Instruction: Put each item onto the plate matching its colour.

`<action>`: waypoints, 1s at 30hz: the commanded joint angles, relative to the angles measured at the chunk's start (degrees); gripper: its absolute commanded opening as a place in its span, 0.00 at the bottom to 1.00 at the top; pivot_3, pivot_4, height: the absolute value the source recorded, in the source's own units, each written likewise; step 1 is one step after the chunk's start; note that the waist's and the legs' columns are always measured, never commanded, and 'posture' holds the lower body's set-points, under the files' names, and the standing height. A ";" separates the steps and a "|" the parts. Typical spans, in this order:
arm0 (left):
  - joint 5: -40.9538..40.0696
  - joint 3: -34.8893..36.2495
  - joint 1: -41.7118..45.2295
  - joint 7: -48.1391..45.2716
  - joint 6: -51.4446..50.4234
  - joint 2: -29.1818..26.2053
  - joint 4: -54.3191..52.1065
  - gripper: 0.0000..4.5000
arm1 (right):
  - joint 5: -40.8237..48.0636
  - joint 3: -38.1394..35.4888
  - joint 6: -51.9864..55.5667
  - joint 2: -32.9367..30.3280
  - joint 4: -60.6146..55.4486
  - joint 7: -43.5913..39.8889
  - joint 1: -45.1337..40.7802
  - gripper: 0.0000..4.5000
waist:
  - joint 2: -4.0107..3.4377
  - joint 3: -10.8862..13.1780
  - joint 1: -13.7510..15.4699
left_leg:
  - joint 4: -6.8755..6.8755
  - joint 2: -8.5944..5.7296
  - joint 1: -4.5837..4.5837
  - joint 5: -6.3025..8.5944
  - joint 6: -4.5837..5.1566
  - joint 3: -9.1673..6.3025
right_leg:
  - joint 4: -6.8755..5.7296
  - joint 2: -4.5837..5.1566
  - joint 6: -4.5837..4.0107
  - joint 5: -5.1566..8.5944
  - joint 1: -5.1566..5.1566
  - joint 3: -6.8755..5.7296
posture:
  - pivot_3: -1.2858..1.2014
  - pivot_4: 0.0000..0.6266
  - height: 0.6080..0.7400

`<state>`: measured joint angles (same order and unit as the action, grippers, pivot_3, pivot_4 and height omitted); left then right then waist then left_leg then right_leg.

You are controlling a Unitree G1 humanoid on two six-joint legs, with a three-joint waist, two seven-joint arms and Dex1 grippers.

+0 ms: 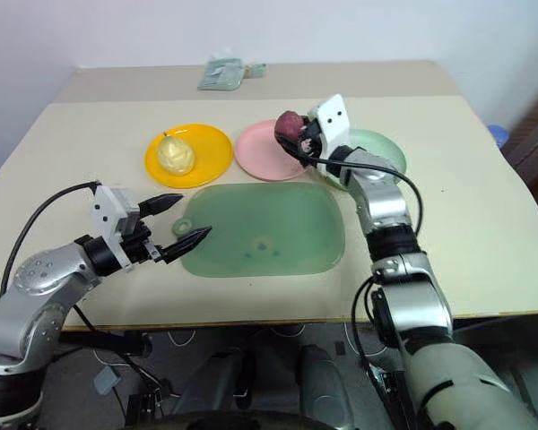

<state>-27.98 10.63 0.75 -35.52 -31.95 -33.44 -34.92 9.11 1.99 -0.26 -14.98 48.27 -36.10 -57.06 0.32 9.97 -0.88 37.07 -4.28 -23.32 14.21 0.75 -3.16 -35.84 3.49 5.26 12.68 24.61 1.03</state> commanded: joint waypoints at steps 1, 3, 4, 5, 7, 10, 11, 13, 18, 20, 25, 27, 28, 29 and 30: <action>0.21 3.34 -2.92 4.71 -1.62 0.00 -6.99 1.00 | -2.83 -0.62 -7.43 1.58 13.20 0.61 -6.42 0.63 | -0.01 0.01 -0.01 | 0.00 0.00 0.00 0.00 0.00 0.00 | 0.00 0.00 0.00 0.00 0.01 0.01 | 0.52 0.24 1.00; -0.29 4.59 -4.38 6.78 -2.84 0.05 -9.19 1.00 | -3.70 -1.11 -9.61 2.22 17.71 0.73 -8.44 0.85 | -0.01 0.01 0.11 | 0.00 -0.02 -0.01 0.00 -0.01 0.00 | -0.01 0.01 0.00 0.00 0.02 0.01 | 0.52 0.24 1.00; -0.44 5.06 -5.03 7.64 -3.39 0.05 -10.20 1.00 | -4.09 -1.30 -10.48 2.40 19.24 0.84 -9.12 0.96 | -0.02 0.02 0.09 | 0.00 -0.02 -0.01 -0.01 -0.02 -0.01 | -0.01 0.01 -0.01 0.00 0.02 0.00 | 0.52 0.24 1.00; -0.21 5.29 -5.76 8.57 -3.82 0.07 -11.13 1.00 | -4.43 -1.46 -11.20 2.47 20.27 0.99 -9.56 0.98 | -0.02 0.02 -0.02 | 0.00 -0.02 -0.01 -0.01 -0.03 -0.01 | -0.02 0.01 -0.01 0.00 0.02 0.01 | 0.52 0.24 1.00; 0.33 5.28 -6.87 9.87 -4.68 -0.15 -12.19 1.00 | -4.83 -1.88 -12.48 2.42 21.28 1.43 -9.94 0.98 | -0.03 0.02 -0.07 | 0.00 -0.02 0.00 -0.02 -0.05 -0.01 | -0.04 0.00 -0.01 0.00 0.03 0.01 | 0.52 0.24 1.00; 0.95 4.15 -6.57 11.04 -5.42 -0.57 -12.31 1.00 | -4.51 -2.72 -13.38 1.46 20.77 0.19 -9.42 0.98 | -0.03 0.02 -0.09 | -0.02 -0.02 0.00 -0.03 -0.06 -0.01 | -0.05 -0.01 -0.02 0.01 0.04 0.01 | 0.52 0.24 1.00; 1.83 3.28 -5.34 11.45 -5.23 -0.77 -11.26 1.00 | -4.20 -3.00 -13.60 0.66 19.57 -1.08 -8.62 0.98 | -0.03 0.02 0.00 | -0.01 -0.02 0.00 -0.03 -0.07 -0.01 | -0.07 -0.01 -0.02 0.01 0.05 0.01 | 0.52 0.24 1.00; 3.96 1.47 -2.25 12.80 -4.60 -0.52 -8.45 1.00 | -3.18 -3.68 -13.37 -1.13 15.99 -3.54 -6.57 0.98 | -0.03 0.02 0.33 | 0.00 -0.03 0.00 -0.04 -0.09 -0.02 | -0.08 -0.01 -0.02 0.01 0.04 0.00 | 0.52 0.24 1.00; 6.40 -2.31 4.30 11.73 5.65 5.56 1.69 1.00 | 0.85 -4.50 -6.03 -6.29 -9.89 -8.93 8.45 0.98 | -0.02 0.00 0.32 | 0.04 -0.09 0.00 -0.04 -0.08 -0.11 | -0.05 0.01 0.00 0.00 -0.03 -0.05 | 0.52 0.24 1.00; 6.68 -3.60 5.31 8.75 8.67 5.97 5.74 1.00 | 2.73 -4.29 -0.53 -9.08 -26.32 -9.92 19.11 0.98 | -0.04 -0.02 0.53 | -0.04 -0.08 -0.02 -0.04 -0.08 -0.13 | -0.04 0.03 -0.01 0.01 0.00 -0.06 | 0.52 0.24 1.00; 6.78 -4.89 4.10 3.52 14.26 5.86 10.78 1.00 | 7.73 -8.41 13.88 -15.25 -54.46 -7.91 41.54 0.98 | -0.15 0.00 0.22 | -0.06 -0.07 -0.03 -0.02 -0.05 -0.03 | -0.08 0.03 -0.04 0.03 0.10 0.07 | 0.52 0.24 1.00; 6.26 -4.75 3.56 2.74 14.77 6.10 10.98 1.00 | 9.56 -10.67 17.46 -16.91 -60.66 -7.04 47.33 0.98 | -0.14 0.00 0.23 | -0.01 -0.03 0.01 -0.02 -0.05 -0.03 | -0.14 0.03 -0.05 0.04 0.07 0.07 | 0.52 0.24 1.00; 5.83 -4.20 3.08 2.31 14.77 5.96 11.02 1.00 | 10.17 -12.25 18.92 -17.57 -63.60 -6.35 50.66 0.98 | -0.14 0.00 0.30 | 0.01 -0.03 0.01 -0.02 -0.06 -0.03 | -0.14 0.03 -0.07 0.05 0.05 0.07 | 0.52 0.24 1.00; 5.57 -3.70 2.62 1.85 14.93 5.77 11.09 1.00 | 10.55 -13.56 20.03 -18.19 -65.99 -5.79 53.49 0.98 | -0.14 -0.01 0.42 | 0.05 -0.02 0.01 -0.02 -0.06 -0.04 | -0.14 0.03 -0.15 0.10 0.03 0.07 | 0.52 0.24 1.00; 5.70 -3.36 2.02 1.52 15.44 5.57 11.23 1.00 | 10.92 -15.01 21.00 -18.71 -67.99 -5.21 56.21 0.98 | -0.11 -0.02 0.47 | 0.07 -0.01 0.04 -0.02 -0.06 -0.04 | -0.14 0.03 -0.21 0.14 -0.01 0.06 | 0.52 0.24 1.00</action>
<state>-21.77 5.73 3.07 -33.31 -18.17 -27.25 -22.69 18.57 -10.25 19.48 -32.90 -15.27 -42.29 -1.97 0.21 9.95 -0.40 37.14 -4.29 -23.27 14.19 0.69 -3.20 -35.94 3.53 5.06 12.82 24.56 1.08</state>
